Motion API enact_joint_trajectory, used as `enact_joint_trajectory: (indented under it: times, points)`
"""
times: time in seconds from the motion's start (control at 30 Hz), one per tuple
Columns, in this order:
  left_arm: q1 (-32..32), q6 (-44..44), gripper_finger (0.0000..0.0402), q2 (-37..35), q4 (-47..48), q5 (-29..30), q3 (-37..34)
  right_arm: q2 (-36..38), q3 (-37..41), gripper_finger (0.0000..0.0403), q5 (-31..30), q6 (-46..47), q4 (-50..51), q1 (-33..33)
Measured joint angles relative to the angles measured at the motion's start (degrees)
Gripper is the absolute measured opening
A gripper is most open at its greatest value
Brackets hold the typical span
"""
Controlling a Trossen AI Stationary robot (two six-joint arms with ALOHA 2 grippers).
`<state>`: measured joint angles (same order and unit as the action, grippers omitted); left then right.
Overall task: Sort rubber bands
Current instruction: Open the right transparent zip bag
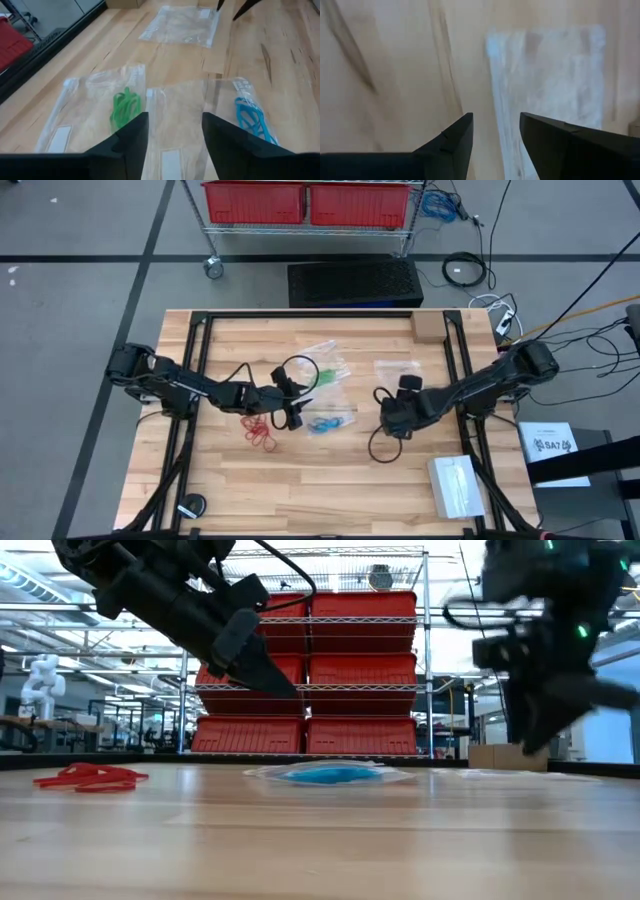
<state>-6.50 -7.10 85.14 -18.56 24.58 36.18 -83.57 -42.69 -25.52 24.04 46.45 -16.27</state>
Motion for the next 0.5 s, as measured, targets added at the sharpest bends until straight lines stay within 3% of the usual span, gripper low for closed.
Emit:
enact_joint_trajectory:
  times: [0.27, 0.5]
  points:
    - [0.0, 0.4, 0.0194, 0.0, -0.2, -0.1, 0.0, -0.9, 5.5, 0.0155, -5.9, -4.5, -11.0, 3.6]
    - [0.1, 2.0, 0.0194, 0.0, -0.4, -0.1, 0.0, -2.3, 5.5, 0.0124, -0.3, -9.7, -16.3, 7.0]
